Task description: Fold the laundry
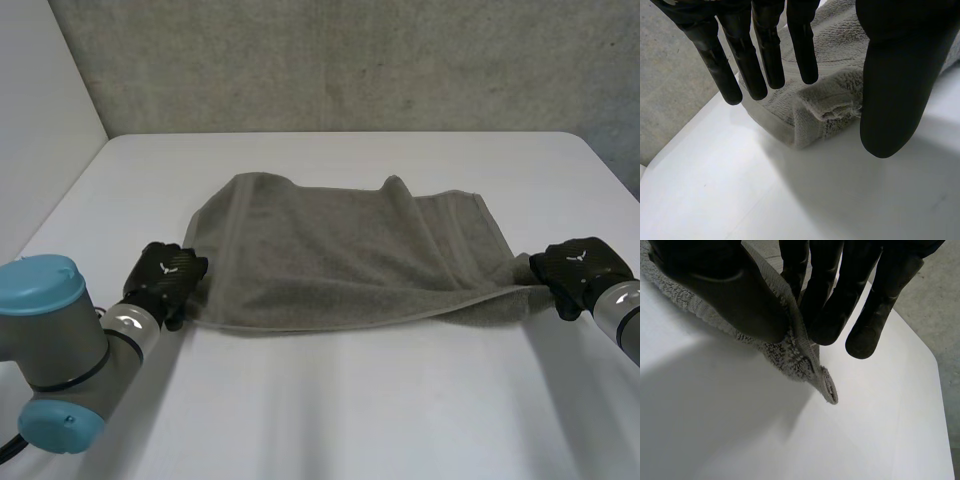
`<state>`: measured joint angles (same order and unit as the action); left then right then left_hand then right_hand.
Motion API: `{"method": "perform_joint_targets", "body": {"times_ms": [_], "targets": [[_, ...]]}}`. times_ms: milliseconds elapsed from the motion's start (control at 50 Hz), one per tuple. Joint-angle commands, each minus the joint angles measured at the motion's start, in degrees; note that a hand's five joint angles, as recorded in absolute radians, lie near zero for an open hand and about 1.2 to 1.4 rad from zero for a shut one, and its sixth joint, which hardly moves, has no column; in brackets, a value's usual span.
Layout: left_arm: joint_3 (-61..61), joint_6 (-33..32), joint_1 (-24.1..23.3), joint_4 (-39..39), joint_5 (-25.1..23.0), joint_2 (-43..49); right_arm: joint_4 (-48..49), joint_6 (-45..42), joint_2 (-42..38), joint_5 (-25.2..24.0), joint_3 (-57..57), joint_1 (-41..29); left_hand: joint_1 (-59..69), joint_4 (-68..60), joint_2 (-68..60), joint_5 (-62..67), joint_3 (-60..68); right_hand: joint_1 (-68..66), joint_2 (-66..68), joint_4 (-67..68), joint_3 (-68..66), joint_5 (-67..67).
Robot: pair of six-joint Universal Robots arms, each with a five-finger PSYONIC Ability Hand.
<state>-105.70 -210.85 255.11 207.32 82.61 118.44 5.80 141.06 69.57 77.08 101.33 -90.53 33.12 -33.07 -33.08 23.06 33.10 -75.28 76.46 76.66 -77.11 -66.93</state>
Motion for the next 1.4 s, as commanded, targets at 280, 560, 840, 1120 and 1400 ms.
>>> {"method": "perform_joint_targets", "body": {"times_ms": [280,560,840,1120,1400], "targets": [[0.85,0.18,0.03,1.86,0.18,-4.6,-0.35,-0.08,1.26,0.0,0.09,0.0,46.88,-46.93,-46.92,46.94,46.9,-4.72,3.54,3.34,-2.89,-3.07],[-8.29,-1.31,5.21,-6.29,-0.08,-25.69,-26.5,-12.54,10.93,-4.91,-2.72,0.7,46.88,-46.93,-46.92,46.94,46.9,-4.72,3.54,3.34,-2.89,-3.07],[-10.84,-7.64,13.83,-32.58,-8.07,-39.33,-49.38,-27.85,19.81,-13.52,-3.77,6.41,46.88,-46.93,-46.92,46.94,46.9,-4.72,3.54,3.34,-2.89,-3.07],[-8.38,-7.12,14.54,-25.39,-9.49,-32.13,-47.91,-26.89,11.67,-14.77,-10.88,8.62,46.88,-46.93,-46.92,46.94,46.9,-4.72,3.54,3.34,-2.89,-3.07],[13.59,1.67,7.42,-17.13,-3.86,-3.83,-32.7,-11.6,-6.99,-2.9,-28.91,-2.46,46.88,-46.93,-46.92,46.94,46.9,-4.72,3.54,3.34,-2.89,-3.07]]}}
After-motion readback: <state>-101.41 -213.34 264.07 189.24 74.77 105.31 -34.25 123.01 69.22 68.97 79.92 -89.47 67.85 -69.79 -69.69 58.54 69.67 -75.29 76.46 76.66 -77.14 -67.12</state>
